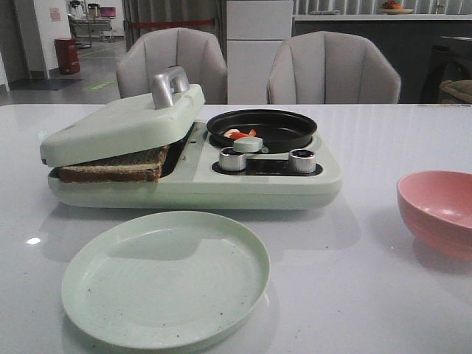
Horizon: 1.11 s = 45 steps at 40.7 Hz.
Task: Make breakfast with bread and shrimp
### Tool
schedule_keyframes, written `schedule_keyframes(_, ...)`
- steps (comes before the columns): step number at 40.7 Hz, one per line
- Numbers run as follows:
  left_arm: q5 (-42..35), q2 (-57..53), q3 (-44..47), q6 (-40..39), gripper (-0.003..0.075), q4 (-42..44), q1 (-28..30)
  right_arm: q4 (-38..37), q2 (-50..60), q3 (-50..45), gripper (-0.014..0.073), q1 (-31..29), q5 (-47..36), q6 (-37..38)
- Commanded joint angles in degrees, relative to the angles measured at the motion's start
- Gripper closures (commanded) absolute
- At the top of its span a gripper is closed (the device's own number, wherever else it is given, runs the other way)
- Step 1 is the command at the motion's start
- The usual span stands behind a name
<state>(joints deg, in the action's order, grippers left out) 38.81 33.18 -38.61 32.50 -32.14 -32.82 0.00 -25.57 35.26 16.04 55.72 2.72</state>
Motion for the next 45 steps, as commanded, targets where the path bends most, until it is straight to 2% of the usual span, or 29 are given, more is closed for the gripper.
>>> schedule_keyframes(1, -3.95, 0.08, -1.69, 0.17, 0.0620, -1.52, -0.30, -0.83, -0.16, 1.41, 0.0557, 0.08, -4.31, -0.20)
schedule_keyframes(9, -4.43, 0.08, -1.69, -1.77, 0.0620, 0.36, -0.20, -0.78, -0.16, 0.76, 0.0559, 0.08, -6.05, -0.20)
schedule_keyframes(14, -6.39, 0.08, -1.69, -16.44, 0.0617, 11.43, 1.42, -0.38, -0.21, 0.55, 0.0559, 0.08, -5.93, -0.20)
schedule_keyframes(17, -5.62, 0.08, -1.69, -21.96, 0.0619, 18.33, 2.76, -0.38, -0.21, 0.55, 0.0559, 0.08, -5.93, -0.20)
schedule_keyframes(22, -2.93, 0.08, -1.69, -22.58, 0.0619, 20.56, 4.10, -0.38, -0.21, 0.55, 0.0559, 0.08, -5.93, -0.20)
schedule_keyframes(38, -2.81, 0.08, -1.69, -22.58, 0.0619, 20.72, 4.10, -0.38, -0.21, 0.55, 0.0559, 0.08, -5.93, -0.20)
schedule_keyframes(41, -5.04, -1.45, -0.55, -22.48, 0.0619, 26.26, 4.58, -0.38, -0.21, 0.55, 0.0559, 0.08, -5.93, -0.20)
schedule_keyframes(45, -13.71, -5.96, 5.27, -22.48, 0.0619, 29.94, 9.72, -0.38, -0.34, 0.55, 0.0559, 0.08, -5.87, -0.20)
